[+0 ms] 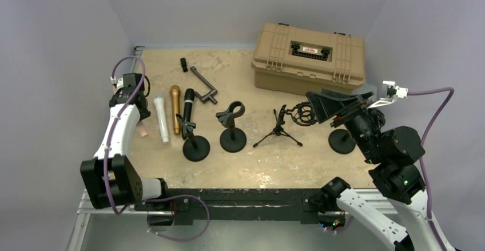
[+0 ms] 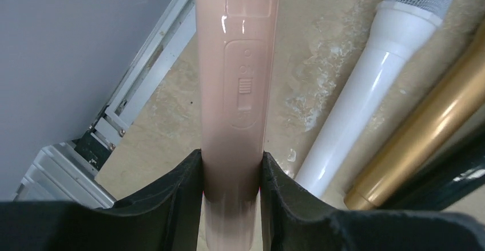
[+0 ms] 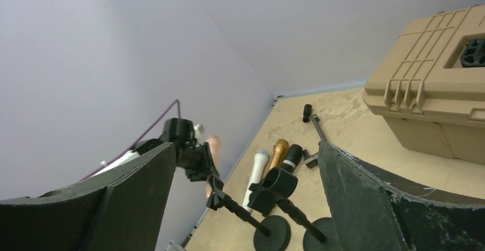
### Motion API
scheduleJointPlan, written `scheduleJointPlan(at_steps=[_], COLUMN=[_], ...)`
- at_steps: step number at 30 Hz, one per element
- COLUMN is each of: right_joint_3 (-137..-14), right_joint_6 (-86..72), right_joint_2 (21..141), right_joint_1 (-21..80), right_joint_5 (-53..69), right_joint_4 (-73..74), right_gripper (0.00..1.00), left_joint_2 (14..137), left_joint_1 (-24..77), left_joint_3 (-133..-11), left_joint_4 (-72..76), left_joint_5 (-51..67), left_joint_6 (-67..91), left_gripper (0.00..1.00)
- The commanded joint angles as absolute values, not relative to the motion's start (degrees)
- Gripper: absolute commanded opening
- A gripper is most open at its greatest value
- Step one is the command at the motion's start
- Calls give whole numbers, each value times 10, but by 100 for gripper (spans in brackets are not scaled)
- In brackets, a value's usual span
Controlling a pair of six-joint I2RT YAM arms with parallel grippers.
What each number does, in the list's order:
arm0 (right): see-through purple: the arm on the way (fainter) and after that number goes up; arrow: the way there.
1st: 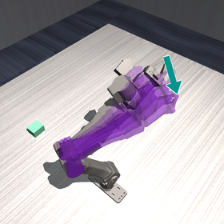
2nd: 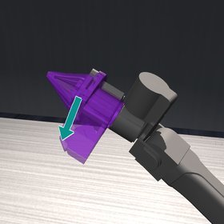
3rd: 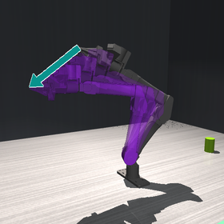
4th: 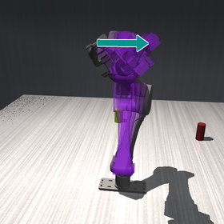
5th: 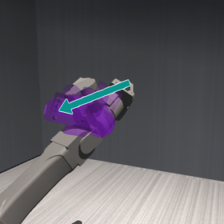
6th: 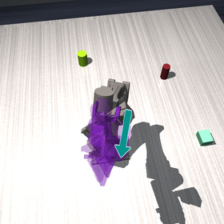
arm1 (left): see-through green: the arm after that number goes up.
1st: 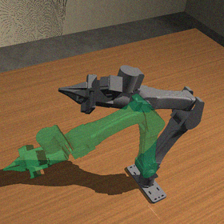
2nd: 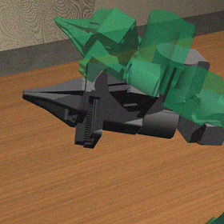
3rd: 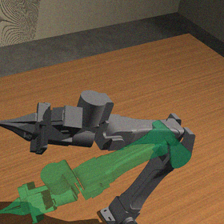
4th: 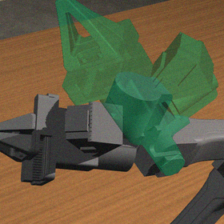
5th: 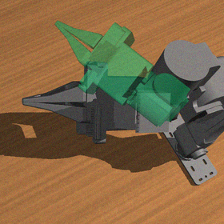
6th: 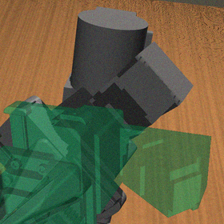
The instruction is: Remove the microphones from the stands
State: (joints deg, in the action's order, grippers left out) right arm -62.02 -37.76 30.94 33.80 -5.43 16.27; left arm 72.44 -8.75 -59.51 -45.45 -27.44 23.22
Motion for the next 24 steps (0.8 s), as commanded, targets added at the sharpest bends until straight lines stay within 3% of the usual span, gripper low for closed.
scheduleJointPlan(at_steps=[1, 24], right_joint_3=[-609, -623], right_joint_6=[-385, -422], right_joint_2=[290, 238], right_joint_1=[340, 340], right_joint_5=[-61, -77], right_joint_4=[123, 168], right_gripper=[92, 89], left_joint_2=[800, 946], left_joint_1=[-98, -98], left_joint_3=[-618, -621], left_joint_4=[-429, -427], left_joint_5=[-261, -95], left_joint_6=[235, 179], left_gripper=[0, 1])
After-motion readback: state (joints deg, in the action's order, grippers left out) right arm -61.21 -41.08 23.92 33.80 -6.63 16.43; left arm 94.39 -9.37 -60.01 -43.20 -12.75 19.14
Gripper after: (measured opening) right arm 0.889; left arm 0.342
